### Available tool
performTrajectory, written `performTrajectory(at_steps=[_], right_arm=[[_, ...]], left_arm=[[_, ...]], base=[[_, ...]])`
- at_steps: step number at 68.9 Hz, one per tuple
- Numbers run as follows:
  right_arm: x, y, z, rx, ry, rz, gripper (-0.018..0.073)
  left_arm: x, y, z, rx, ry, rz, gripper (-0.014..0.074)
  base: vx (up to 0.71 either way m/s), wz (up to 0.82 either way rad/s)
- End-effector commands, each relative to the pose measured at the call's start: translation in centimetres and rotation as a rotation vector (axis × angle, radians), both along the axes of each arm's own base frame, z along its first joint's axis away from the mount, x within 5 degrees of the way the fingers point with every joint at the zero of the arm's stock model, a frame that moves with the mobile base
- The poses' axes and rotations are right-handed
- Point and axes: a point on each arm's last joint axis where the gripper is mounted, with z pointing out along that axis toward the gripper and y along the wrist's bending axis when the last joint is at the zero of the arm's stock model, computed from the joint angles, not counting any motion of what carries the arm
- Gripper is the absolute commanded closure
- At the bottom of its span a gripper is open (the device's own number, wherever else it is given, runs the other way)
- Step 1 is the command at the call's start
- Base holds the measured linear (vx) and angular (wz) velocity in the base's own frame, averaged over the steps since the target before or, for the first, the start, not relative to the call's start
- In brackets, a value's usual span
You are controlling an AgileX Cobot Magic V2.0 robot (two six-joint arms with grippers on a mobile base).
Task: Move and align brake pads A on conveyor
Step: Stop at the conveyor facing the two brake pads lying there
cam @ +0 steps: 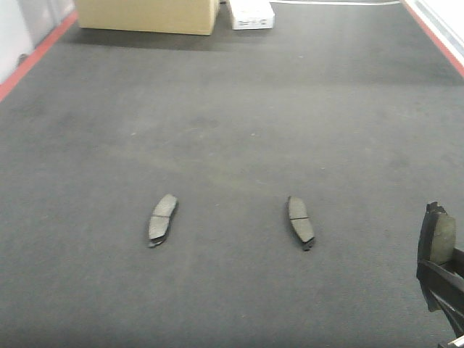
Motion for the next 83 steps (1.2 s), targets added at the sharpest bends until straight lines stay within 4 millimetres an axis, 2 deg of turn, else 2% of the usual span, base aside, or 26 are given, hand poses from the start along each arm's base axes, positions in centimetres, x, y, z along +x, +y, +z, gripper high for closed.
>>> performTrajectory(at_steps=[1, 83], right_arm=[[0.28, 0.21, 1.72, 0.033, -0.106, 0.013, 0.0504], [0.28, 0.21, 1.72, 0.033, -0.106, 0.013, 0.0504]], left_arm=[[0.03, -0.03, 1.80, -0.024, -0.117, -0.003, 0.0496], [0.03, -0.03, 1.81, -0.024, -0.118, -0.003, 0.0496]], base=[[0.06, -0.18], [0.01, -0.03]])
